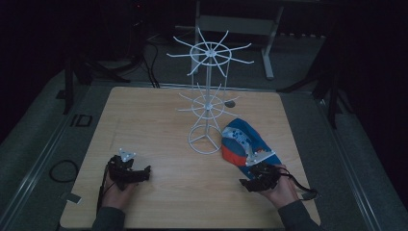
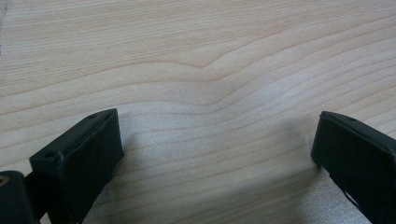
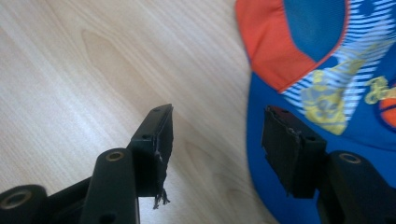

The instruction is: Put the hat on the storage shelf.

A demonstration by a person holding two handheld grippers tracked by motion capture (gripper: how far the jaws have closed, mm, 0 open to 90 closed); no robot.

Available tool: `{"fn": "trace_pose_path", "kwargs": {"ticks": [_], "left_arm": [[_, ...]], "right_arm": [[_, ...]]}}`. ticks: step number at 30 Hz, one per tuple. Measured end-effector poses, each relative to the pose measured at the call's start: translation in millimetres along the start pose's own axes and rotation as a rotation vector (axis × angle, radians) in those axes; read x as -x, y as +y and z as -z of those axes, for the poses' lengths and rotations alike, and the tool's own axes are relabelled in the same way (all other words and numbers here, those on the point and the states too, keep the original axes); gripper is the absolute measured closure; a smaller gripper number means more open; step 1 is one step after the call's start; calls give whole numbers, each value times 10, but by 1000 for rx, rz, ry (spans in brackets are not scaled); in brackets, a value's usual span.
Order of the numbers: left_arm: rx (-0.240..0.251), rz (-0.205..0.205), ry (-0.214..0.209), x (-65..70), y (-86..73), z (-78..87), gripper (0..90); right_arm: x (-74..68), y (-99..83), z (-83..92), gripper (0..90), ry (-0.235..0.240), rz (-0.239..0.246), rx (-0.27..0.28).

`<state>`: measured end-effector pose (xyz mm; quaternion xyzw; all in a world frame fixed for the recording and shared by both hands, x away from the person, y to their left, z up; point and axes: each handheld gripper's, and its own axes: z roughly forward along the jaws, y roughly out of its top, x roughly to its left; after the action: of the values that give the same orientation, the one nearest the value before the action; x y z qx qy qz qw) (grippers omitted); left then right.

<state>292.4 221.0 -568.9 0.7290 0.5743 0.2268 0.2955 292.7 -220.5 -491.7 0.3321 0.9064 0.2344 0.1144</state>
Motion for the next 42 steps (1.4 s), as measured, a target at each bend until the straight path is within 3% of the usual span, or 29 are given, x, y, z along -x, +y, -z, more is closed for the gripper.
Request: {"fn": "trace_pose_path", "kwargs": {"ticks": [6, 16, 29, 42], "left_arm": [[1, 1, 0, 1, 0, 0, 23], [0, 0, 0, 0, 0, 0, 23], [1, 3, 0, 2, 0, -1, 23], [0, -1, 0, -1, 0, 0, 23]], "right_arm": [[124, 57, 82, 432, -3, -29, 20], [272, 195, 238, 431, -31, -33, 33], [446, 379, 227, 426, -58, -33, 3], [697, 460, 224, 362, -103, -69, -4]]}}
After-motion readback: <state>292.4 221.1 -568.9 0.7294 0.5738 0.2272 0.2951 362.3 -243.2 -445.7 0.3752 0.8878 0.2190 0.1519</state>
